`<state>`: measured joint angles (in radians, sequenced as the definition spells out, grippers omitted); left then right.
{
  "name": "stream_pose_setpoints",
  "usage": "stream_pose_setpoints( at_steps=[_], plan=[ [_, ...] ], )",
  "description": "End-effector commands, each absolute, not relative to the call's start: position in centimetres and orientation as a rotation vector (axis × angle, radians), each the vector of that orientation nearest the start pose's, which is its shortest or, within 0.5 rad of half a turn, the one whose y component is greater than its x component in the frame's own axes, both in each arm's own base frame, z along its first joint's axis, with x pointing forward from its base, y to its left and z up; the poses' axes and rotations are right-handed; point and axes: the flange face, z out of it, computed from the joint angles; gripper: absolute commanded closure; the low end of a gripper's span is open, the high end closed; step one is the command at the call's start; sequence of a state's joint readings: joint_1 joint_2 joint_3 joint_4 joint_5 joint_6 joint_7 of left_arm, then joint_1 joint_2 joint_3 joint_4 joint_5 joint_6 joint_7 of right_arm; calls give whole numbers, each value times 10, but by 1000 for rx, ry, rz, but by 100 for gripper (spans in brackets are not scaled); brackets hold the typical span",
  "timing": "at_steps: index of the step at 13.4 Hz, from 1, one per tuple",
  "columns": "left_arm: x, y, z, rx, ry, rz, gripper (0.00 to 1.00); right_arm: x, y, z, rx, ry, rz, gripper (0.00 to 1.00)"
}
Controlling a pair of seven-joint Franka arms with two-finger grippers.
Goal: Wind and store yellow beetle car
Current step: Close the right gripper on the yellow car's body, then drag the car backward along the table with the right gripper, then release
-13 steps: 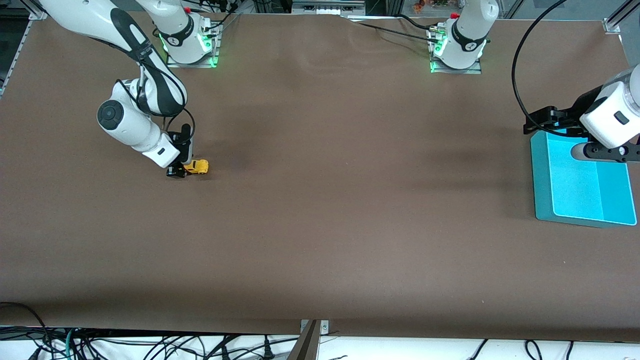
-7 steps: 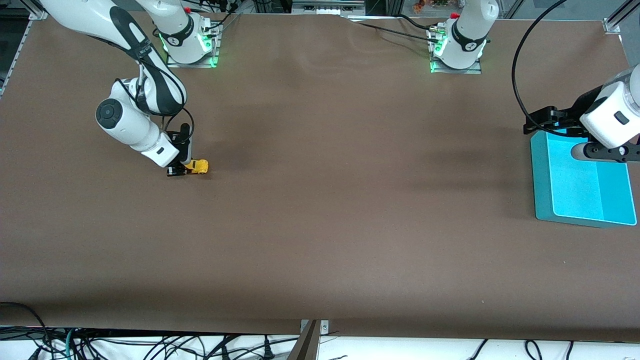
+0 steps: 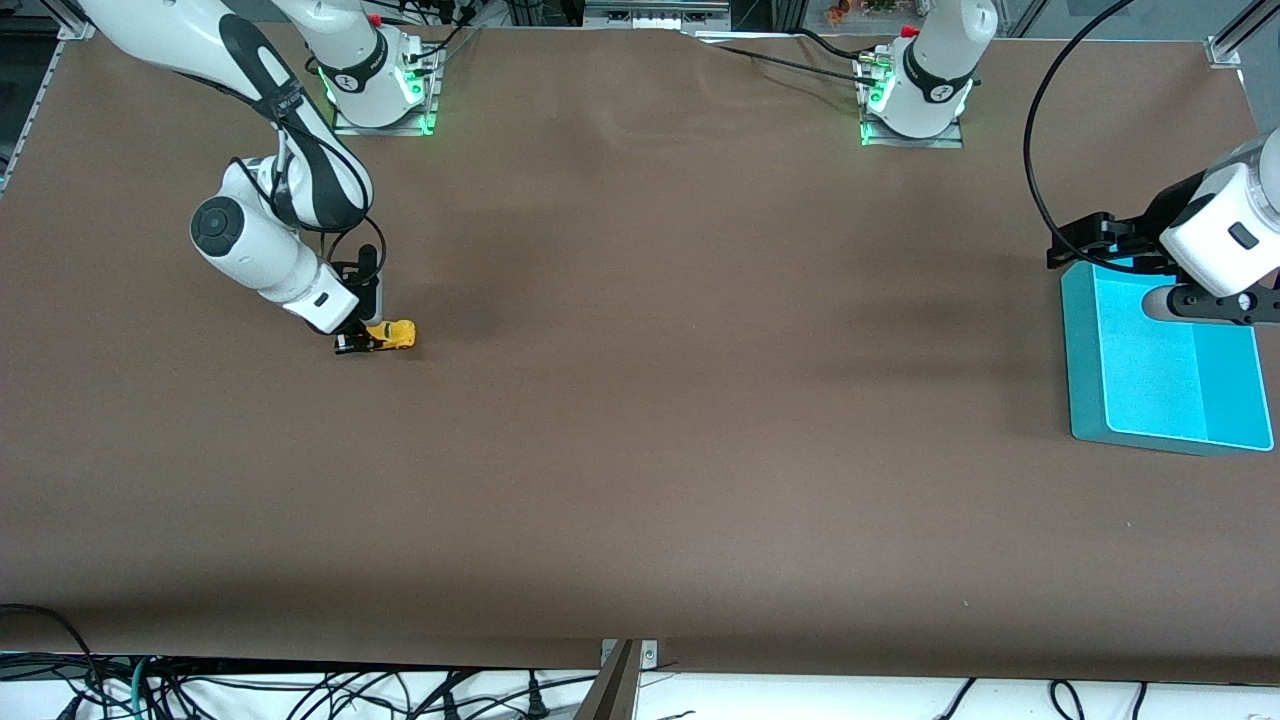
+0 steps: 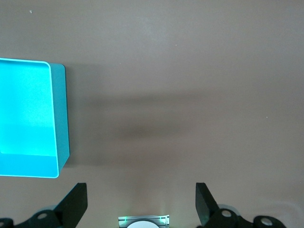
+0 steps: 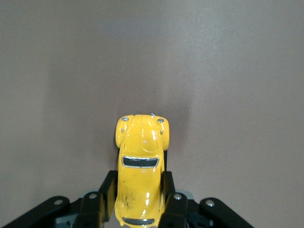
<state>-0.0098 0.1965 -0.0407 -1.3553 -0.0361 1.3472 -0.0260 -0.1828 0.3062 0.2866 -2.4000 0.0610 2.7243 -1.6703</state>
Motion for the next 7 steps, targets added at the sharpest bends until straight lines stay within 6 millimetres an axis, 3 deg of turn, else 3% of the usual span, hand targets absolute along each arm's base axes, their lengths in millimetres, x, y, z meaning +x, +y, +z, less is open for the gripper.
stream_pose_setpoints(
  at_steps=[1,7],
  plan=[
    [591,-30,598,-3153,41,307,0,495,34,189,2120,2384,161,90],
    [591,-32,598,-3153,44,307,0,493,-23,181,2110,2372,122,90]
  ],
)
